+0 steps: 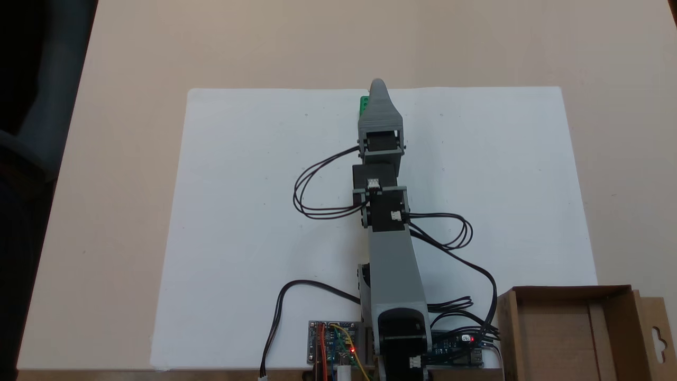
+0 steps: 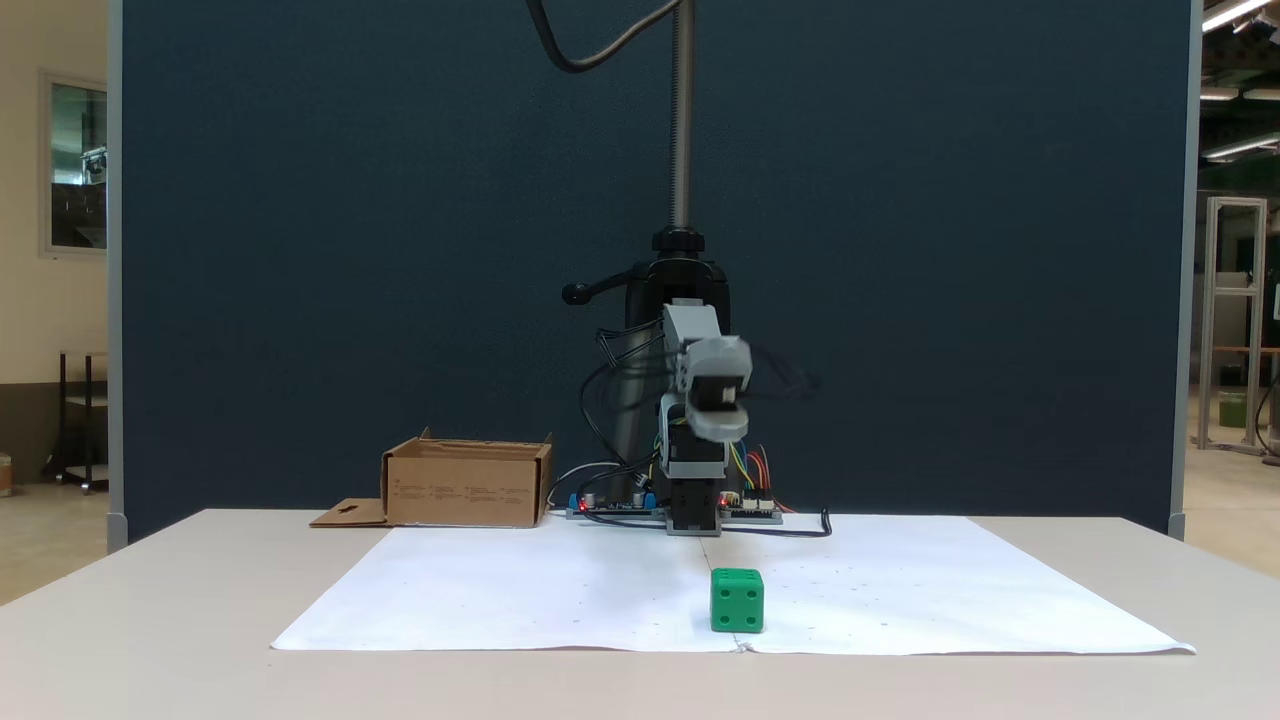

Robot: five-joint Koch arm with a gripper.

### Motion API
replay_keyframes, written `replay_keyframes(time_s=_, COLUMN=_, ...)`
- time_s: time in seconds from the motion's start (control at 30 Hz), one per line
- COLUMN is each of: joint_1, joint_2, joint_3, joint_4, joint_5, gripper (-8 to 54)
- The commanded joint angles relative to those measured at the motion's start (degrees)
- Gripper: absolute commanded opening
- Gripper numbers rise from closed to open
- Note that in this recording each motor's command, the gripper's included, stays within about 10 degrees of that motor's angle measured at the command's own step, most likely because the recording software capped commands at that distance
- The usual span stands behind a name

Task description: Grasp a green dice and put it in the bin.

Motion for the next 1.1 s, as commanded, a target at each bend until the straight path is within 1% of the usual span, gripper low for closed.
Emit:
replay_keyframes(time_s=0.0, joint_1=-1.05, joint_2=6.33, joint_3=-8.17, joint_4=8.95, joint_5=-3.96, gripper=39.0)
replay_keyframes(time_s=0.2, joint_1=-3.08, joint_2=5.1, joint_3=-18.72, joint_4=31.62, joint_5=-2.37, gripper=39.1)
replay_keyframes(time_s=0.27, joint_1=-3.34, joint_2=4.04, joint_3=-20.48, joint_4=42.7, joint_5=-1.23, gripper=39.0)
replay_keyframes(time_s=0.33, joint_1=-3.34, joint_2=1.05, joint_3=-24.52, joint_4=48.06, joint_5=0.7, gripper=39.0)
replay_keyframes(time_s=0.43, joint_1=-3.34, joint_2=-4.57, joint_3=-33.66, joint_4=58.08, joint_5=1.67, gripper=39.1)
replay_keyframes(time_s=0.7, joint_1=-3.34, joint_2=-24.87, joint_3=-59.33, joint_4=82.86, joint_5=7.65, gripper=39.1)
replay_keyframes(time_s=0.87, joint_1=-3.25, joint_2=-35.68, joint_3=-71.1, joint_4=97.36, joint_5=11.34, gripper=39.1)
replay_keyframes(time_s=1.07, joint_1=-3.16, joint_2=-44.12, joint_3=-77.08, joint_4=98.7, joint_5=13.8, gripper=39.1)
